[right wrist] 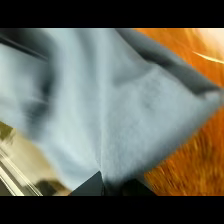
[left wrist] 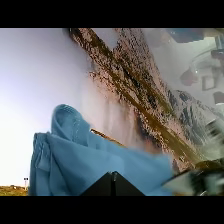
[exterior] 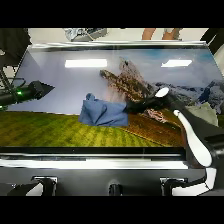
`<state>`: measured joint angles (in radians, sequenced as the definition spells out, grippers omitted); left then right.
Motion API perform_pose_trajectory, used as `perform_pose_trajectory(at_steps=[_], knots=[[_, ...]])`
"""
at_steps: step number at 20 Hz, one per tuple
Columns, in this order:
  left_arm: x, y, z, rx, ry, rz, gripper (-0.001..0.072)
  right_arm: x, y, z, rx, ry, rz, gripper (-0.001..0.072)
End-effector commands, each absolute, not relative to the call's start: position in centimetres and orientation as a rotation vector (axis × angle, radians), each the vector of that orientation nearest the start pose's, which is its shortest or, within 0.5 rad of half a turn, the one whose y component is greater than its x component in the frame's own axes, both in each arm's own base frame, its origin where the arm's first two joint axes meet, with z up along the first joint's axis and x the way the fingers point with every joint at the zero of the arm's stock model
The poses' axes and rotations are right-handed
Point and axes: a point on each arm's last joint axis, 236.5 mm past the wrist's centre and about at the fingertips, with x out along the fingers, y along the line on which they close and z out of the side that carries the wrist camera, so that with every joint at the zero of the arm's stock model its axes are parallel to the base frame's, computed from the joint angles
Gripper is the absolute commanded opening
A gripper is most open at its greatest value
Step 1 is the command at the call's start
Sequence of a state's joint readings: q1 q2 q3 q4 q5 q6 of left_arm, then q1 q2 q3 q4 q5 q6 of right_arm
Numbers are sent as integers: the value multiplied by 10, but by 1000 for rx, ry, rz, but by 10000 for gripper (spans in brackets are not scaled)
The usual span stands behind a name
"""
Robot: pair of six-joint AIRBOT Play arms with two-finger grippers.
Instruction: Fold the shirts.
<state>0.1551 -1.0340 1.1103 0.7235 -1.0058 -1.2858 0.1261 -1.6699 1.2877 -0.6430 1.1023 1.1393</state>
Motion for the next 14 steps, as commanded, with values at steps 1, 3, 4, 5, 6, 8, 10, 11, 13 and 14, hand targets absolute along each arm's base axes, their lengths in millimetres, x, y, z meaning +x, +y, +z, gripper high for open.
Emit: perform_pose_trajectory(at_steps=[1, 3, 4, 5, 6, 8, 10, 11, 13, 14], knots=[[404, -88, 167, -538, 738, -420, 31, 455, 180, 67, 415, 1052, 746, 38], [404, -88, 167, -539, 737, -418, 31, 466, 119, 118, 406, 992, 622, 38], [404, -88, 167, -538, 737, -418, 31, 464, 90, 134, 403, 979, 571, 38], [404, -87, 166, -534, 738, -417, 31, 460, 59, 145, 409, 977, 518, 38], [404, -86, 166, -530, 740, -414, 31, 456, 31, 153, 415, 964, 468, 38], [404, -86, 165, -526, 744, -413, 31, 449, -19, 165, 458, 926, 371, 38], [403, -86, 165, -526, 744, -414, 31, 443, -62, 172, 495, 888, 282, 38], [403, -86, 165, -526, 744, -414, 31, 439, -82, 174, 517, 869, 242, 38], [403, -86, 165, -526, 744, -414, 31, 432, -112, 184, 562, 818, 188, 38], [403, -86, 165, -526, 744, -414, 31, 430, -125, 194, 577, 785, 166, 38]])
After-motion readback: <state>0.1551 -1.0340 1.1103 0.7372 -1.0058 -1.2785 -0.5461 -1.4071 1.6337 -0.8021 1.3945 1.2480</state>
